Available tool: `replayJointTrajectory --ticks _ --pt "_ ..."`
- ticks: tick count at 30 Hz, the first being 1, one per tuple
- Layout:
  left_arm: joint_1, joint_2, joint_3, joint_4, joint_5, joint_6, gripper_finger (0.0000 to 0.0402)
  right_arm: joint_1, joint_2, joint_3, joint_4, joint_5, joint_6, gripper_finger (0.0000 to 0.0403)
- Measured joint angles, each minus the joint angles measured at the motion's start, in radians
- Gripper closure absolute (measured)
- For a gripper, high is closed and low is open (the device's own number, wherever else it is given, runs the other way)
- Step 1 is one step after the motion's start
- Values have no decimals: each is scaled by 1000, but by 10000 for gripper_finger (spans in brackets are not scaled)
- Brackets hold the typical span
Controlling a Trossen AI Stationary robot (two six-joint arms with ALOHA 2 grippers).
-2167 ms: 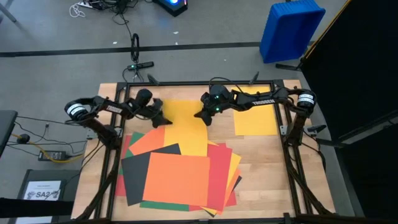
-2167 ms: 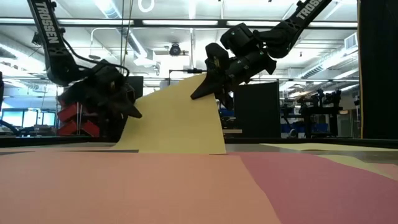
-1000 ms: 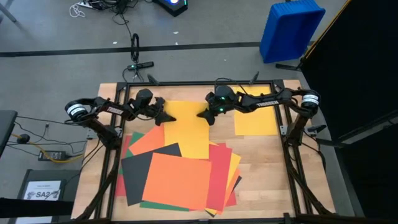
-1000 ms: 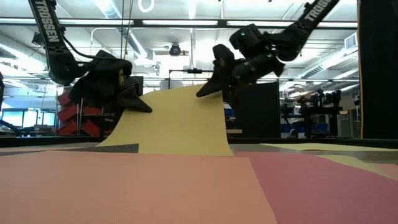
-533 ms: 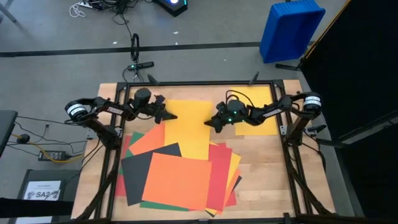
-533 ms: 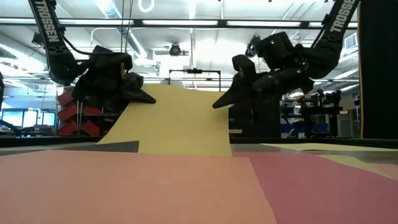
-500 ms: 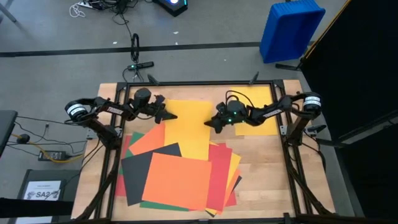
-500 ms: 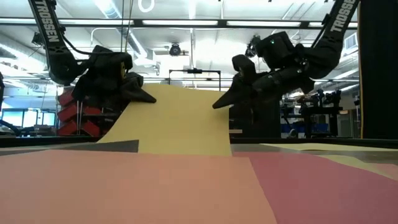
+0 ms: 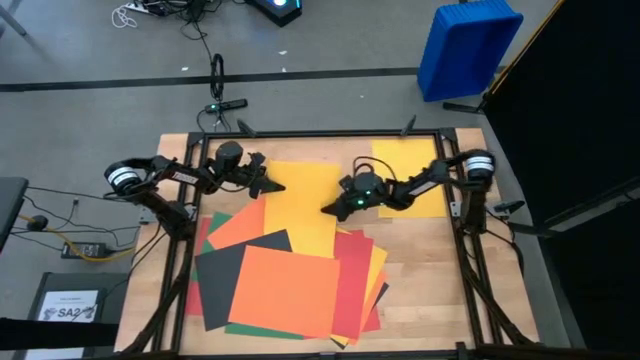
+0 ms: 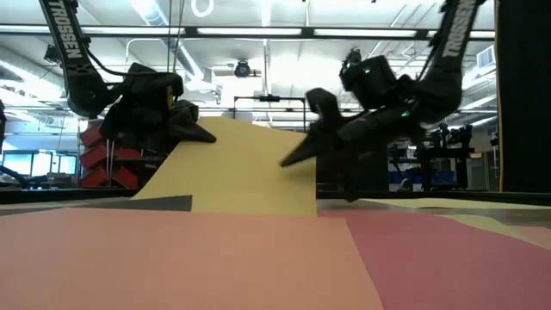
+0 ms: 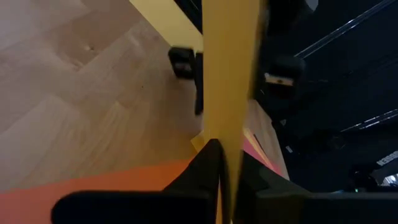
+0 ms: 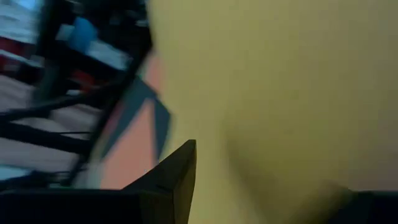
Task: Organize paper
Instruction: Stack the yellow colored paper on top of the yellow colored paper
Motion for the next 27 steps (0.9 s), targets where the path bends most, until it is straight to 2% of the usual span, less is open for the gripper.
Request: replayJointTrajectory --ticks 4,7,16,22,27 --pt "0 0 0 -3 0 1 401 0 88 77 154 -87 47 283" --pt "0 0 0 -4 0 0 401 0 118 123 178 -133 62 295" --pt "0 0 0 27 0 -28 401 -19 114 135 205 -213 31 395" --pt "9 0 24 105 24 -103 401 -48 114 135 291 -257 57 401" --pt "15 0 87 106 62 -154 401 -80 114 135 362 -281 98 402"
